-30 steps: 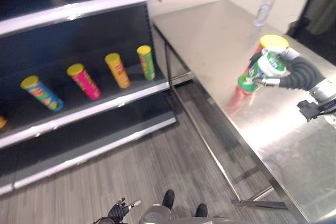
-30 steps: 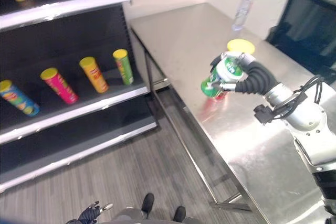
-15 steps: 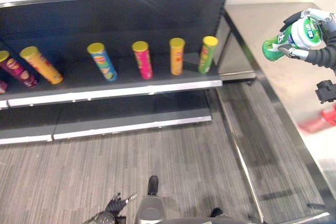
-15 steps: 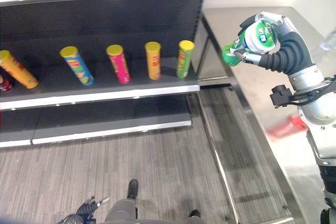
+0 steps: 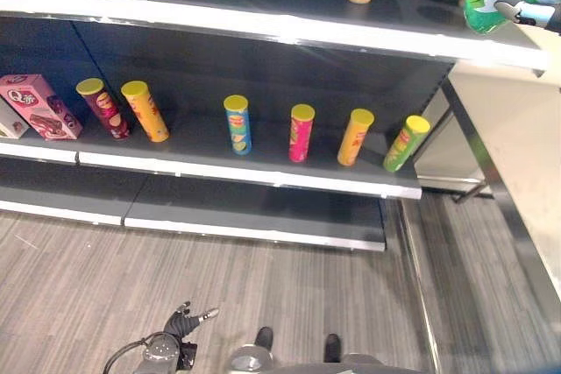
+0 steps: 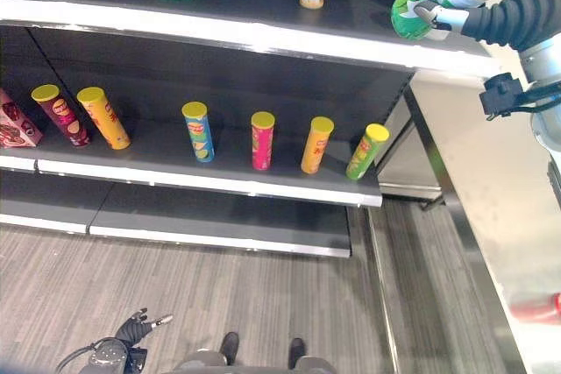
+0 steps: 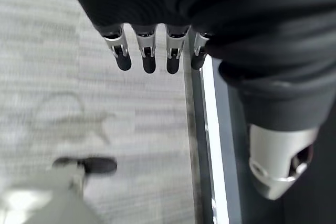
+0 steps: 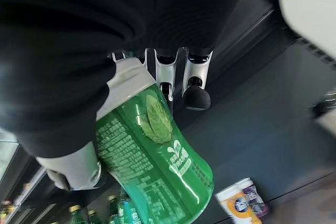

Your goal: Put the goods on the table back onto the shelves and tidy them up.

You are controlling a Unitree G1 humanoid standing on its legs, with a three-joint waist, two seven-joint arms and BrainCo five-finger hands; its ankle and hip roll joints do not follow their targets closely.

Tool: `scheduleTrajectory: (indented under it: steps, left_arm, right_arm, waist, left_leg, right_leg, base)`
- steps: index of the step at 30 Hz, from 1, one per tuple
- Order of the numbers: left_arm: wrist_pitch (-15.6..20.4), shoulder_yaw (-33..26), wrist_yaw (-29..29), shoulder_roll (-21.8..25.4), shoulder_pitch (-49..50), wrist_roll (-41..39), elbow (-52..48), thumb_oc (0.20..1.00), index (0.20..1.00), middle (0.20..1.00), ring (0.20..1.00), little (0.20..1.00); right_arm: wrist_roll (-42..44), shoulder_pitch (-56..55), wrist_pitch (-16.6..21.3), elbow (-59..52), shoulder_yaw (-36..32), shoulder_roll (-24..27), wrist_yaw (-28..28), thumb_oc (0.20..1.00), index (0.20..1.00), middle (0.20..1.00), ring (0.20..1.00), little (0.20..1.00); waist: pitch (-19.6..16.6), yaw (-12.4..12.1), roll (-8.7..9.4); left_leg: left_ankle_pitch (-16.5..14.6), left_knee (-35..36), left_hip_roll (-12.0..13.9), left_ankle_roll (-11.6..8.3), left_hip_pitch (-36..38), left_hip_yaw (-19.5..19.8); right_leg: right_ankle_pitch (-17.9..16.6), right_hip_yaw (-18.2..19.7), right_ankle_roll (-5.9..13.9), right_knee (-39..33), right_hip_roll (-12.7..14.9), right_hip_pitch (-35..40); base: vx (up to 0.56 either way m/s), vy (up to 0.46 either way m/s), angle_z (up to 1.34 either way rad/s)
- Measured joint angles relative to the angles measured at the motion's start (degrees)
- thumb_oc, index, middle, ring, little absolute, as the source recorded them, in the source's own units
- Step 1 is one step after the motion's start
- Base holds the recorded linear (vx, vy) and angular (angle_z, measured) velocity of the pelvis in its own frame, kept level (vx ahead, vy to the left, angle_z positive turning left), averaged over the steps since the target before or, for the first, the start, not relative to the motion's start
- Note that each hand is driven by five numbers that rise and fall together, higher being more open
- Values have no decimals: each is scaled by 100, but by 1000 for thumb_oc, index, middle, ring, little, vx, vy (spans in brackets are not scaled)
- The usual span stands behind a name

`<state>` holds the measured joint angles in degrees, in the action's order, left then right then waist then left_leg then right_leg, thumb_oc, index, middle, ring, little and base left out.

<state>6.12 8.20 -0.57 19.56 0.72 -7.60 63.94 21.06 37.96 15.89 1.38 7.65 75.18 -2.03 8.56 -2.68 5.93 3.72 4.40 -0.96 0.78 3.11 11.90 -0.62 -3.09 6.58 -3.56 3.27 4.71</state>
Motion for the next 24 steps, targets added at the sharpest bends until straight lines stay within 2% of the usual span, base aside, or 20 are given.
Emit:
scheduleTrajectory:
  steps: [1, 3, 6, 7, 8, 9, 12, 13, 14, 16, 17, 18, 19, 20, 21, 22, 24]
  left_arm:
    - [-2, 94, 38, -61, 7, 0, 9, 1000, 1000, 1000, 1000, 1000]
    - [-11, 96, 67, -141, 44, -5, 38, 1000, 1000, 1000, 1000, 1000]
    - [-32, 93, 80, -189, 76, -25, 23, 1000, 1000, 1000, 1000, 1000]
    - [-32, 93, 80, -189, 76, -25, 23, 1000, 1000, 1000, 1000, 1000]
    - [-35, 92, 75, -172, 53, -27, 105, 1000, 1000, 1000, 1000, 1000]
    - [-42, 87, 74, -152, 27, -27, 161, 1000, 1000, 1000, 1000, 1000]
    - [-45, 85, 75, -98, 41, -34, 145, 1000, 1000, 1000, 1000, 1000]
    - [-45, 86, 74, -64, 16, -39, 144, 1000, 1000, 1000, 1000, 1000]
    - [-44, 86, 72, -29, -129, -48, 155, 1000, 1000, 1000, 1000, 1000]
    - [-48, 97, 71, -19, -84, -88, 224, 1000, 1000, 1000, 1000, 1000]
    - [-81, 90, 71, -11, -6, -137, 240, 1000, 1000, 1000, 1000, 1000]
    - [-103, 85, 73, 16, 73, -152, 231, 1000, 1000, 1000, 1000, 1000]
    - [-101, 73, 67, 48, 178, -177, 191, 1000, 1000, 1000, 1000, 1000]
    - [-101, 62, 59, 50, 260, -250, 188, 1000, 1000, 1000, 1000, 1000]
    - [-98, 78, 43, 33, 296, -251, 187, 1000, 1000, 1000, 1000, 1000]
    - [-102, 86, 18, -23, 332, -250, 185, 1000, 1000, 1000, 1000, 1000]
    - [-93, 80, -27, -49, 351, -250, 81, 1000, 1000, 1000, 1000, 1000]
  right_arm:
    - [49, 401, -32, 220, 334, 235, 60, 200, 200, 200, 200, 200]
    - [227, 1005, -40, 557, 750, 254, 98, 200, 200, 200, 200, 200]
    - [655, 2483, -93, 1221, 2271, 286, 225, 200, 200, 200, 200, 200]
    - [655, 2483, -93, 1221, 2271, 286, 225, 200, 200, 200, 200, 200]
    - [887, 2968, -172, 1442, 2794, 157, 294, 200, 200, 200, 200, 200]
    - [1009, 3114, -200, 1514, 3015, 112, 347, 200, 200, 200, 200, 200]
    - [1132, 3318, -222, 1656, 3326, 12, 428, 200, 200, 200, 200, 200]
    - [1161, 3690, -279, 1943, 3766, -107, 445, 200, 200, 200, 200, 200]
    - [1162, 3903, -372, 2225, 4007, -160, 479, 200, 200, 200, 200, 200]
    - [1167, 3986, -423, 2397, 4091, -289, 488, 200, 200, 200, 200, 200]
    - [1163, 4369, -475, 2573, 4569, -474, 520, 200, 200, 200, 200, 200]
    - [1148, 4471, -543, 2618, 4717, -555, 575, 200, 200, 200, 200, 200]
    - [1068, 4438, -555, 2712, 4623, -678, 608, 200, 200, 200, 200, 200]
    - [895, 4312, -572, 2868, 4370, -886, 605, 200, 200, 200, 200, 200]
    - [770, 4076, -570, 2972, 4011, -1081, 576, 200, 200, 200, 200, 200]
    - [519, 3963, -705, 3210, 3846, -1402, 451, 200, 200, 200, 200, 200]
    - [96, 3909, -892, 3202, 3860, -1631, 363, 200, 200, 200, 200, 200]
  waist:
    - [7, -70, 9]
    - [7, -70, -10]
    - [9, -65, 1]
    - [9, -65, 1]
    - [7, -86, 21]
    - [9, -94, 45]
    - [23, -172, 78]
    - [69, -172, 112]
    - [160, -227, 154]
    - [184, -300, 12]
    - [192, -323, -52]
    - [199, -332, -51]
    - [199, -332, -82]
    - [193, -324, -146]
    - [104, -298, -122]
    - [49, -250, -199]
    - [-5, -239, -333]
  left_leg:
    - [-14, -37, 37, -94, 2, 26]
    - [-38, -43, 112, -209, 17, 28]
    - [-38, -42, 193, -315, 75, 21]
    - [-38, -42, 193, -315, 75, 21]
    - [-40, -59, 192, -330, 101, 35]
    - [-67, -124, 186, -370, 80, 34]
    - [-124, -468, 130, -474, -155, 117]
    - [-172, -894, 39, -561, -403, 130]
    - [-186, -1341, -53, -753, -654, 55]
    - [-327, -1321, 69, -987, -698, -30]
    - [-450, -1108, 187, -978, -642, -269]
    - [-367, -838, 206, -850, -542, -408]
    - [-197, -571, 178, -545, -435, -466]
    - [-104, -298, 136, -411, -328, -520]
    - [-24, -113, 107, -312, -230, -562]
    - [47, 23, 46, -253, -124, -609]
    - [125, 59, -30, -192, -111, -627]
  right_leg:
    - [-110, -79, -87, -161, -39, 111]
    - [-132, -104, -119, -161, -118, 143]
    - [-111, -211, -120, -162, -193, 238]
    - [-111, -211, -120, -162, -193, 238]
    - [-41, -245, -123, -163, -204, 299]
    - [-34, -262, -123, -173, -200, 313]
    - [19, -390, -175, -163, -192, 295]
    - [73, -401, -266, -182, -165, 289]
    - [81, -418, -341, -194, -97, 284]
    - [81, -527, -411, -187, -161, 304]
    - [69, -472, -431, -187, -167, 275]
    - [39, -387, -431, -184, -151, 235]
    - [-12, -382, -426, -188, -112, 192]
    - [-37, -367, -393, -187, -46, 202]
    - [-46, -395, -375, -187, -3, 198]
    - [-36, -384, -343, -189, 66, 208]
    - [-138, -374, -213, -187, 137, 195]
  base:
    - [59, -49, 15]
    - [92, -41, 10]
    - [82, -63, 10]
    - [53, -93, 16]
    - [33, -100, 13]
    - [2, -80, 19]
    - [-46, -30, 23]
    - [1, 10, 43]
    - [57, 52, 56]
    - [86, 85, 34]
    - [77, 84, -17]
    - [88, 156, -29]
    - [89, 185, -23]
    - [122, 240, -9]
    - [92, 178, -6]
    - [64, 158, -3]
    - [3, 120, -6]
